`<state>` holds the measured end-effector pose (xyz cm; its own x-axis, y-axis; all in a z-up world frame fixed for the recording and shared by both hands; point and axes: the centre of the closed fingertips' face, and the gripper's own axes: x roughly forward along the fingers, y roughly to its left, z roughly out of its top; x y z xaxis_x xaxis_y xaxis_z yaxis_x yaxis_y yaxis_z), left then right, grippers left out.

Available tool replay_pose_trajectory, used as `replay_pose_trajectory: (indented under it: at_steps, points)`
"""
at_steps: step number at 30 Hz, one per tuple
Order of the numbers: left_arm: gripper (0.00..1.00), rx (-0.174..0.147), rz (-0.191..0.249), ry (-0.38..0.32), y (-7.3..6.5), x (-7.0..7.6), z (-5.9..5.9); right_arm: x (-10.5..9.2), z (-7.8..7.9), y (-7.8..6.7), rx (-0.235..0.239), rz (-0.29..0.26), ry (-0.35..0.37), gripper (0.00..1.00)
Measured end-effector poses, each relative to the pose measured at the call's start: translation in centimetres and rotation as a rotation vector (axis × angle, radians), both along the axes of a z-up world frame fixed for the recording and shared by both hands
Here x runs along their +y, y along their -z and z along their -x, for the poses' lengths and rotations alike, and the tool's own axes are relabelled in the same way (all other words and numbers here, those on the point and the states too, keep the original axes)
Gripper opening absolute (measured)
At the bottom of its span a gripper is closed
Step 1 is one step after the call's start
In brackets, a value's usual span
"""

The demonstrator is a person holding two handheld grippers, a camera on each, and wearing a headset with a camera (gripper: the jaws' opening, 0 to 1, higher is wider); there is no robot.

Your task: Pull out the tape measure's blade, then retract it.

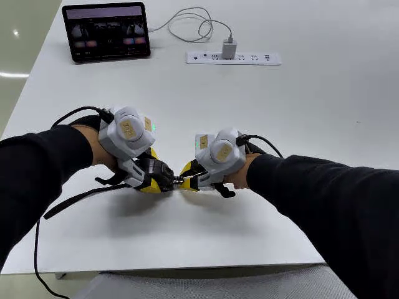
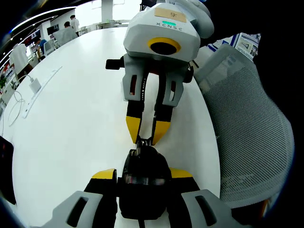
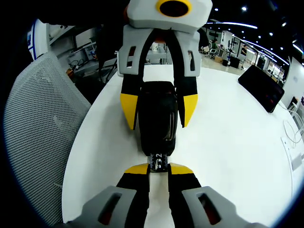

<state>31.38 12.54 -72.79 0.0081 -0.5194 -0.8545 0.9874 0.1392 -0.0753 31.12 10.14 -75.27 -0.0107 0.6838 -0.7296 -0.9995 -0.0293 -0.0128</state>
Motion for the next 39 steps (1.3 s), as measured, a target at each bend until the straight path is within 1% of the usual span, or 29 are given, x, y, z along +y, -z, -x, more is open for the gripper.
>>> replay_pose_trajectory:
  at_steps: [4, 11, 13, 14, 16, 17, 20, 25, 29, 33, 39]
  points:
    - [0.36, -0.001, 0.001, -0.003, 0.0, 0.0, 0.0, 0.1, 0.0, 0.0, 0.000, 0.002, -0.002, 0.10]
    - [0.36, -0.004, 0.000, -0.006, 0.0, -0.1, -0.1, 0.6, -0.1, 0.3, 0.017, 0.013, 0.006, 0.12]
    - [0.36, -0.004, 0.002, -0.006, 0.0, -0.1, -0.1, 0.9, 0.0, 0.7, -0.011, 0.022, -0.009, 0.12]
    - [0.36, -0.004, 0.001, -0.006, 0.0, 0.0, -0.1, 1.0, 0.0, 0.8, -0.038, 0.032, -0.033, 0.12]
    - [0.36, -0.004, -0.002, -0.007, 0.0, 0.0, -0.1, 0.8, -0.1, 0.7, -0.003, 0.025, -0.005, 0.11]
    - [0.36, -0.004, -0.003, -0.006, 0.0, 0.1, -0.1, 0.6, -0.2, 0.6, -0.010, 0.022, -0.017, 0.10]
    - [0.36, -0.003, 0.004, -0.013, 0.0, 0.0, -0.1, 0.5, -0.1, 0.6, -0.003, 0.022, -0.016, 0.10]
    - [0.36, 0.000, -0.008, -0.009, 0.0, 0.0, -0.1, 0.4, 0.0, 0.6, 0.001, 0.024, -0.017, 0.10]
    - [0.36, -0.001, -0.006, -0.014, -0.1, 0.0, 0.0, -0.3, -0.2, 0.6, 0.010, 0.030, -0.012, 0.10]
    - [0.36, -0.003, -0.009, -0.012, -0.1, 0.0, 0.0, -0.8, -0.2, 0.6, 0.000, 0.041, -0.020, 0.10]
    - [0.36, -0.004, -0.006, -0.007, -0.1, 0.1, 0.0, -1.3, -0.2, 0.5, 0.006, 0.045, -0.010, 0.10]
